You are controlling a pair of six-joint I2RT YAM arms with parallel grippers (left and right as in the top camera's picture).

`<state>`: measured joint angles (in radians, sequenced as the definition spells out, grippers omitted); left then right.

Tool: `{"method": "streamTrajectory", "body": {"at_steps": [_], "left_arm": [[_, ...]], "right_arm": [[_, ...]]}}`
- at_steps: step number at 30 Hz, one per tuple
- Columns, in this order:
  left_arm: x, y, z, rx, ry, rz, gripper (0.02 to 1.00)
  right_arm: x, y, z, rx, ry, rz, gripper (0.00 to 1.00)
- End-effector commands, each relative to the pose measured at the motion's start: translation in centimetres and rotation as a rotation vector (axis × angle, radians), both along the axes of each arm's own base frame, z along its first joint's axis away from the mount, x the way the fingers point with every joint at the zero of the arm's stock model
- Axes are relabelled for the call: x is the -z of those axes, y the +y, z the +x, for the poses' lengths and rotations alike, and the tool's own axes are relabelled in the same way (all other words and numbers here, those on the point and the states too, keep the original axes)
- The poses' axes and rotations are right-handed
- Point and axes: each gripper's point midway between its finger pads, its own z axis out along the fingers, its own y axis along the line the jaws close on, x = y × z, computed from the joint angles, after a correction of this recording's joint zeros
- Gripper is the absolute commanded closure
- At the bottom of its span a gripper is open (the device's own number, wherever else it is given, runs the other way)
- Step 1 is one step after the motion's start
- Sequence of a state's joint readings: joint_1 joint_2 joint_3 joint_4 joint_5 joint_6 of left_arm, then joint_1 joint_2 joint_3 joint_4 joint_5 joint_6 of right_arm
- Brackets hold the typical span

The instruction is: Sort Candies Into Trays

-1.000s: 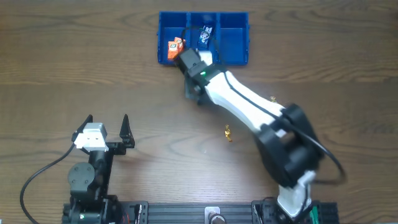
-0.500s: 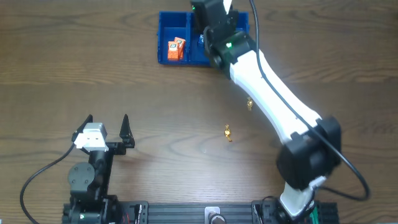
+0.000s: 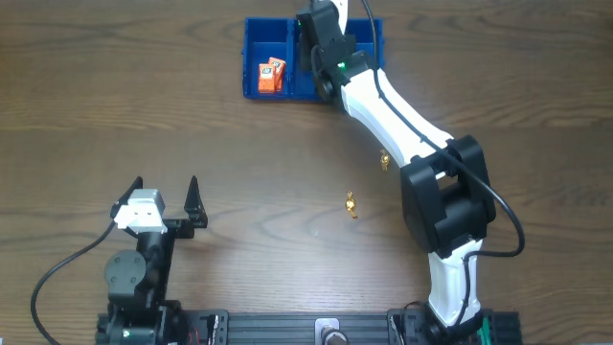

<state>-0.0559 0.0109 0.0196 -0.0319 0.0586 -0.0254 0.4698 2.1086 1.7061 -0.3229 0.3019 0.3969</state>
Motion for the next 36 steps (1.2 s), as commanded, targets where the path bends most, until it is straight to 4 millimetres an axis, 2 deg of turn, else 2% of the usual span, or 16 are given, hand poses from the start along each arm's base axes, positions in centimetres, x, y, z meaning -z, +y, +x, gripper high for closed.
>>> {"method": "streamTrajectory", "body": {"at_steps": [1, 7, 9, 13, 19, 22, 26, 29, 32, 34, 36], "left_arm": [[1.6, -0.1, -0.1, 0.007, 0.051, 0.005, 0.023], [1.6, -0.1, -0.1, 0.007, 0.051, 0.005, 0.020], [1.6, -0.1, -0.1, 0.007, 0.051, 0.005, 0.020], [1.6, -0.1, -0.1, 0.007, 0.051, 0.005, 0.020], [1.6, -0.1, -0.1, 0.007, 0.051, 0.005, 0.020], [1.6, -0.1, -0.1, 0.007, 0.051, 0.005, 0.020], [1.6, -0.1, -0.1, 0.007, 0.051, 0.005, 0.020], [1.6, -0.1, -0.1, 0.007, 0.051, 0.005, 0.020], [1.6, -0.1, -0.1, 0.007, 0.050, 0.005, 0.020], [1.6, -0.1, -0.1, 0.007, 0.051, 0.005, 0.020], [1.6, -0.1, -0.1, 0.007, 0.051, 0.005, 0.020]], "right_arm": [[-0.2, 0.2, 0.1, -0.012, -0.007, -0.004, 0.748], [-0.1, 0.4, 0.1, -0.019, -0.005, 0.002, 0.649], [-0.1, 0.5, 0.1, -0.021, -0.004, 0.003, 0.503], [0.0, 1.2, -0.1, -0.056, 0.009, 0.030, 0.336], [-0.2, 1.2, -0.7, -0.069, 0.031, 0.033, 0.283], [-1.8, 0.8, -1.5, -0.069, 0.029, 0.034, 0.266], [-5.9, 0.3, -4.4, -0.084, -0.007, 0.047, 0.244], [-7.2, -0.5, -7.7, -0.097, 0.003, 0.038, 0.240], [-6.0, -1.5, -11.0, -0.104, 0.058, 0.020, 0.237], [-3.6, -2.7, -13.6, -0.084, 0.138, 0.007, 0.242], [-0.1, -3.8, -16.5, -0.049, 0.259, 0.017, 0.248]]}}
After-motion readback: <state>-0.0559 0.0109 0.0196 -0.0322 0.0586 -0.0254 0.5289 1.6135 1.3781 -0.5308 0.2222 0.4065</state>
